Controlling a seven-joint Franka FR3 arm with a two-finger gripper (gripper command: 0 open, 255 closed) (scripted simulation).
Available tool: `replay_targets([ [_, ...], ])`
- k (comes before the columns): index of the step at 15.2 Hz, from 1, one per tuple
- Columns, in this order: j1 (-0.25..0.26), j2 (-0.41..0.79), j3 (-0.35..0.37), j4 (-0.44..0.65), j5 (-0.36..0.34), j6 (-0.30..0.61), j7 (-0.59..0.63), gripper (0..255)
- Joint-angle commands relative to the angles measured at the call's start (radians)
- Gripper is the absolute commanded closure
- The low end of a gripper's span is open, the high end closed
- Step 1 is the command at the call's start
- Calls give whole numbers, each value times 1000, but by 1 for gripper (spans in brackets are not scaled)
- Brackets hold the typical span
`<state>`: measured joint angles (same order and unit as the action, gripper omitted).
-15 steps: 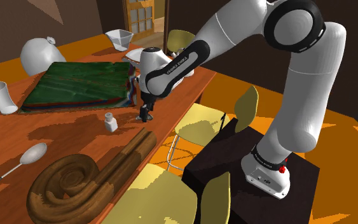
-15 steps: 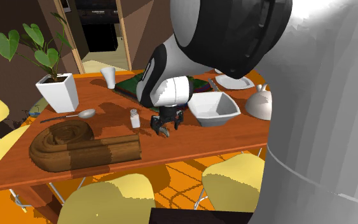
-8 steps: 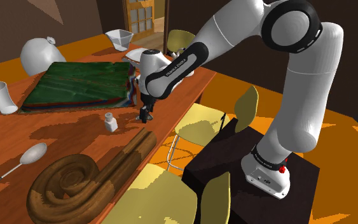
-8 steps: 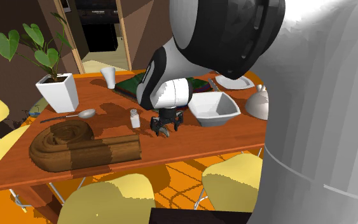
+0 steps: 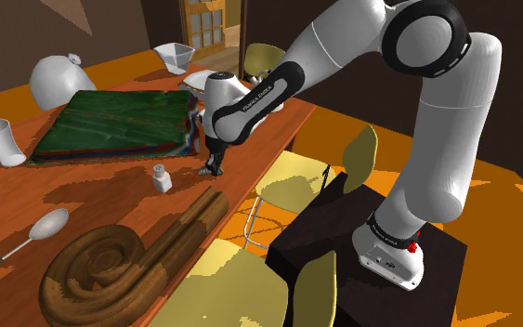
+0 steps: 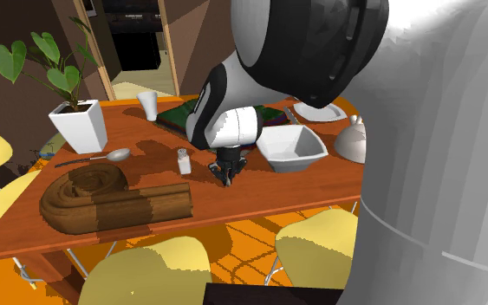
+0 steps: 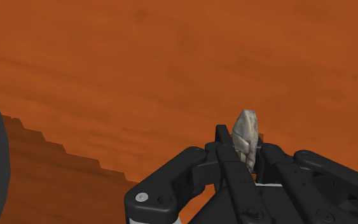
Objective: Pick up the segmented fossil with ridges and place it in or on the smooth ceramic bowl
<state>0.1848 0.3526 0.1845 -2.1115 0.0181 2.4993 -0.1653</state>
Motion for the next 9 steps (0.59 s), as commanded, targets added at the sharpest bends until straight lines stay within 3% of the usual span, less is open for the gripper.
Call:
replay_targets([
  [1,0,0,0,0,0,0,0,255],
  [9,-5,-59,6,10,11,-68,-4,255],
])
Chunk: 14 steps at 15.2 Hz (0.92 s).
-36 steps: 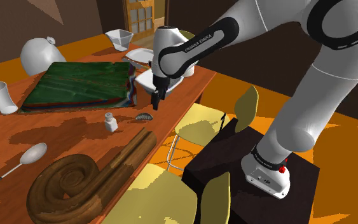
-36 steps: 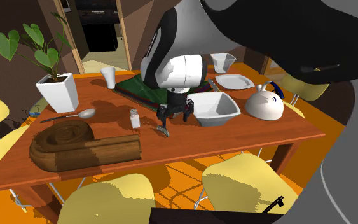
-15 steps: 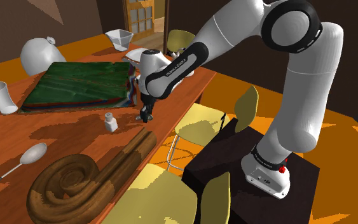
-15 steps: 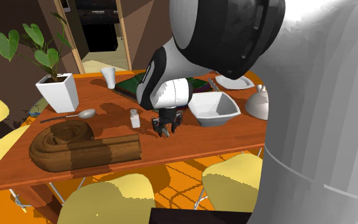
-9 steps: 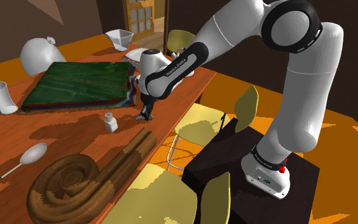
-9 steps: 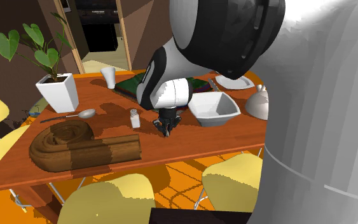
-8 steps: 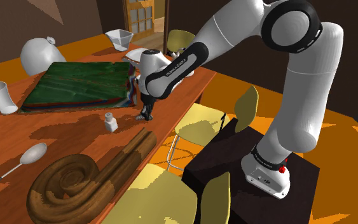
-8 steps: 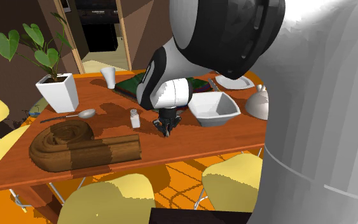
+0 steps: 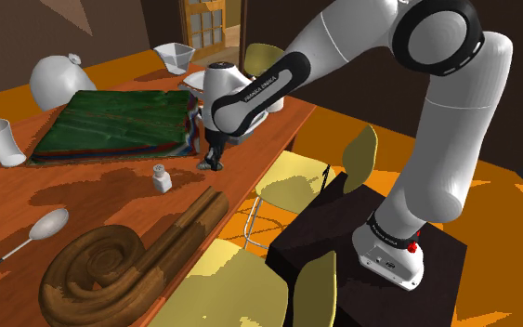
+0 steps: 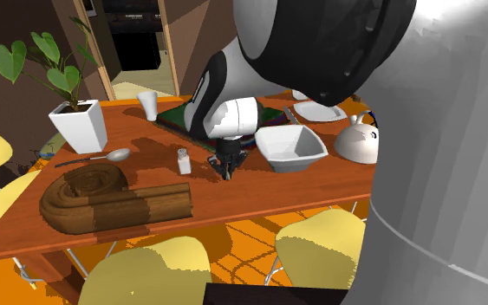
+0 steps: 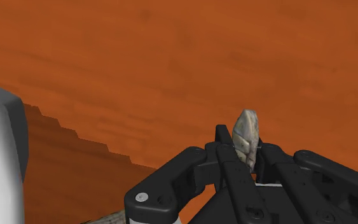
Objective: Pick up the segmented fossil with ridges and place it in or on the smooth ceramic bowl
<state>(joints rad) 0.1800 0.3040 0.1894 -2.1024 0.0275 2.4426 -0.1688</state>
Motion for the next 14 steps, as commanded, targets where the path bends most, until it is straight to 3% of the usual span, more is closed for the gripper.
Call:
replay_targets([
  [1,-1,-20,2,3,4,-23,-1,255],
  [14,-9,-125,8,54,23,-178,-6,255],
])
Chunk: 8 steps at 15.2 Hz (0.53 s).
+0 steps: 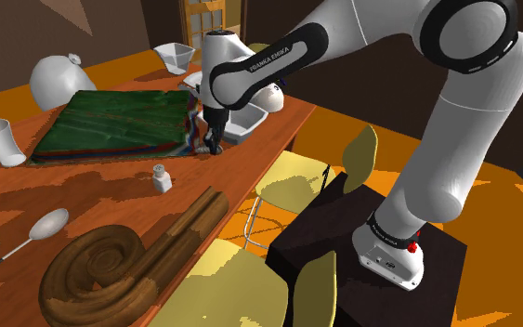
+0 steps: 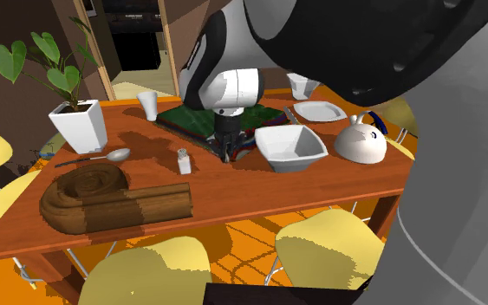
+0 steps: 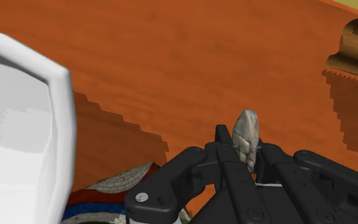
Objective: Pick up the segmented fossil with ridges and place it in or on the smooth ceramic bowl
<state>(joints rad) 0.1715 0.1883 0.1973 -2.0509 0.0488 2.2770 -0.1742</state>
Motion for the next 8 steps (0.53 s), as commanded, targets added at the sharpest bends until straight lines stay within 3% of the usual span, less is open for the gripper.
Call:
replay_targets([
  [1,-1,-17,1,8,3,-25,0,255],
  [8,-3,-60,2,52,10,-111,0,255],
])
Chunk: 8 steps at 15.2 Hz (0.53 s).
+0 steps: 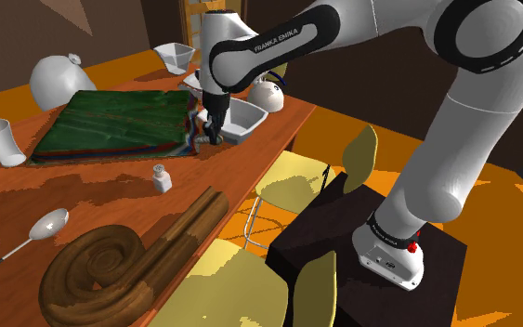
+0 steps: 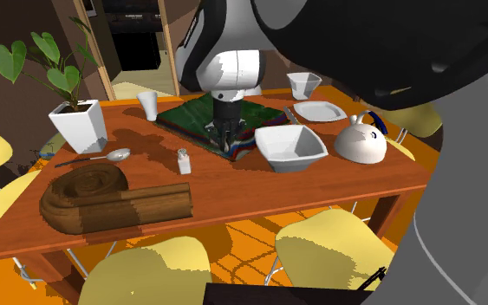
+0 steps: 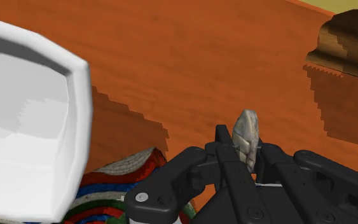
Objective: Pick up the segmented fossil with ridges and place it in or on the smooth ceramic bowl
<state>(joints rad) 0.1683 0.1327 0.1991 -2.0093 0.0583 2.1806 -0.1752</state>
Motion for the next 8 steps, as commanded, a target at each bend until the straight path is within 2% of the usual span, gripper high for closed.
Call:
replay_targets([
  [1,-1,-10,0,17,1,-27,1,255],
  [5,-2,-28,0,45,4,-73,1,255],
  [8,-38,-4,-29,77,5,-86,-65,255],
])
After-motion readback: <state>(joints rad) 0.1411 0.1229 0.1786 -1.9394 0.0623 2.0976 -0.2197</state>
